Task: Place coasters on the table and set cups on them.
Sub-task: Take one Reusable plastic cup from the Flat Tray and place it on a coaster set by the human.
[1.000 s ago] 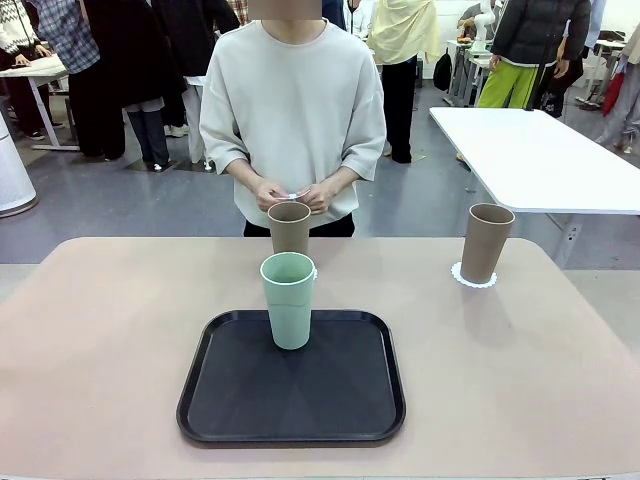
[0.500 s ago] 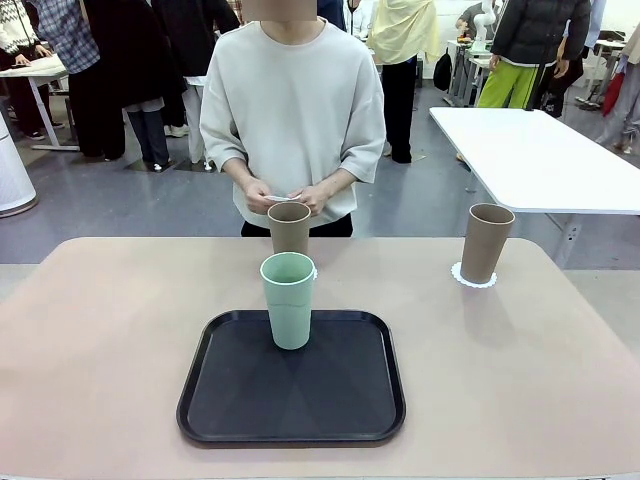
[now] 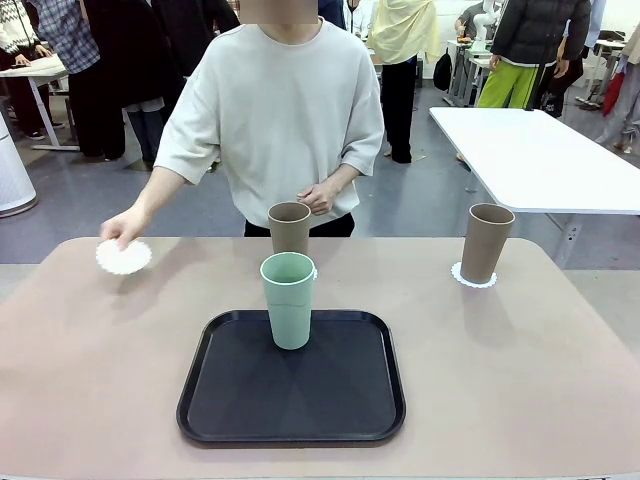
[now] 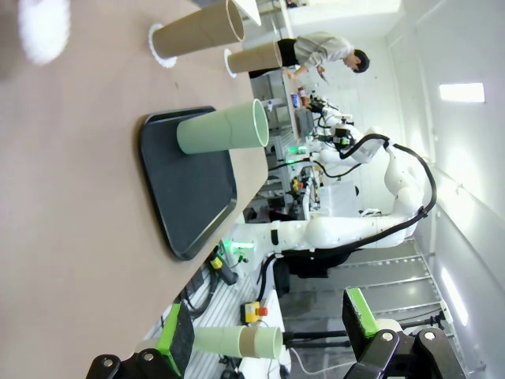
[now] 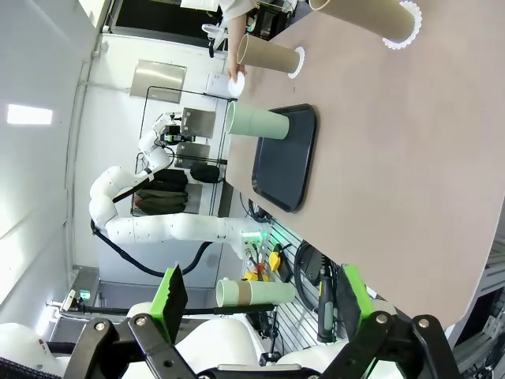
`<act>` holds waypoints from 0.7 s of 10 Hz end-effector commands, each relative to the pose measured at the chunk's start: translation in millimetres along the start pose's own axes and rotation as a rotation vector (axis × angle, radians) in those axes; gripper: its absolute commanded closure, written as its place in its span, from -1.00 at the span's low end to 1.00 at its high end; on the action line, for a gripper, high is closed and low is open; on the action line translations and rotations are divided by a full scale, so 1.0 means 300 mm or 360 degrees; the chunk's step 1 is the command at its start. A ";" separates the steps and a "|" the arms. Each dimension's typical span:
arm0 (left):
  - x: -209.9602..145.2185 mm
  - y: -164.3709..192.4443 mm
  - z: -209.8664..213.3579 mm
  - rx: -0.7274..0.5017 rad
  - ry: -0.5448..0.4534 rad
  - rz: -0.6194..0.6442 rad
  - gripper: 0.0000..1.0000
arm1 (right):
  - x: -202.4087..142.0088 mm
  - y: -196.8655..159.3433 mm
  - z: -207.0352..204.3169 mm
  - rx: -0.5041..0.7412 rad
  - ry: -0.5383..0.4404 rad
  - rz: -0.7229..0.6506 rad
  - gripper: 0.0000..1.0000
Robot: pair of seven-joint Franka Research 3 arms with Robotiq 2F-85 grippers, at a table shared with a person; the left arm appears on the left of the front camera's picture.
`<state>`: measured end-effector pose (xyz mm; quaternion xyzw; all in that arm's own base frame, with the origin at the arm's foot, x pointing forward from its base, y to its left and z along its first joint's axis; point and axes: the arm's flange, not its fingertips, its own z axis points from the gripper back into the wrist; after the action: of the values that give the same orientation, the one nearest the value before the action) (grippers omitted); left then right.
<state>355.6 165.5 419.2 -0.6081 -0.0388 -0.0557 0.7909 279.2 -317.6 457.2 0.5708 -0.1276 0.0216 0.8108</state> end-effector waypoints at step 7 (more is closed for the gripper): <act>-0.005 -0.006 0.004 -0.0013 -0.0004 -0.0011 -1.00 | -0.004 0.002 0.001 0.0016 0.0002 0.0005 -1.00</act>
<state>355.6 165.5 419.2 -0.6081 -0.0388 -0.0557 0.7909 279.1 -317.6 457.2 0.5710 -0.1276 0.0217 0.8107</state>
